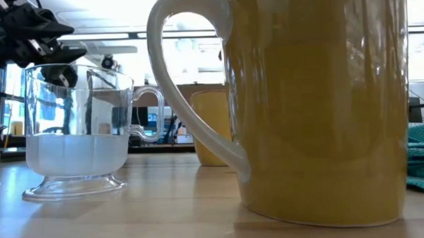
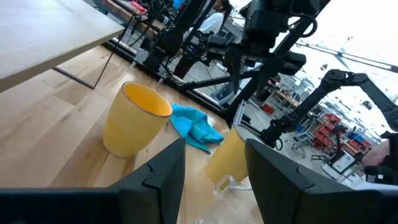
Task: Stack small to large cups/mugs on shelf
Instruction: Put the white mug on the shelf
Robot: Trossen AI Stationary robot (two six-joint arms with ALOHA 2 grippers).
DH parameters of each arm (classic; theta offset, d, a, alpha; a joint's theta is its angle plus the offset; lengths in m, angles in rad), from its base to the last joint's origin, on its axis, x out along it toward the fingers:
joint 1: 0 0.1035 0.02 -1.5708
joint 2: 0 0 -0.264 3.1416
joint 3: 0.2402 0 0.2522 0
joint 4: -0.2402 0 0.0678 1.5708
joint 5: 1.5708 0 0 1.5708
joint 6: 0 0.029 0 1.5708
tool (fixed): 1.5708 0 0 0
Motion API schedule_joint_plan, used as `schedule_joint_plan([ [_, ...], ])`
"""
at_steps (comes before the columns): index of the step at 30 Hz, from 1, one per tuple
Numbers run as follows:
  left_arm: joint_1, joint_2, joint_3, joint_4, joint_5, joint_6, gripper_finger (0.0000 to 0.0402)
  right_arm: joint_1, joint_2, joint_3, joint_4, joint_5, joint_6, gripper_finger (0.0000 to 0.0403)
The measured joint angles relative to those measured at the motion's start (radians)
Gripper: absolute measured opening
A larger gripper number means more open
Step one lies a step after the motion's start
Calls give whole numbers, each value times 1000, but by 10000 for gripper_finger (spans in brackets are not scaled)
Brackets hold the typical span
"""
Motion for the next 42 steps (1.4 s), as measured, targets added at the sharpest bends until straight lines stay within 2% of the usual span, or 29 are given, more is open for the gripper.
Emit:
schedule_joint_plan([
  [8, 0, 0, 0, -4, -59, -2, 154, 0, 0, 0, 0, 0, 0, 181],
  [28, 0, 0, 0, -5, -48, -8, 154, 0, 0, 0, 1, -1, 13, 181],
  [34, 0, 0, 0, -6, -48, -8, 154, 0, 0, 0, 0, -7, 83, 181],
  [42, 0, 0, 0, -8, -51, -8, 154, 8, 0, 0, 0, -24, 86, 181],
])
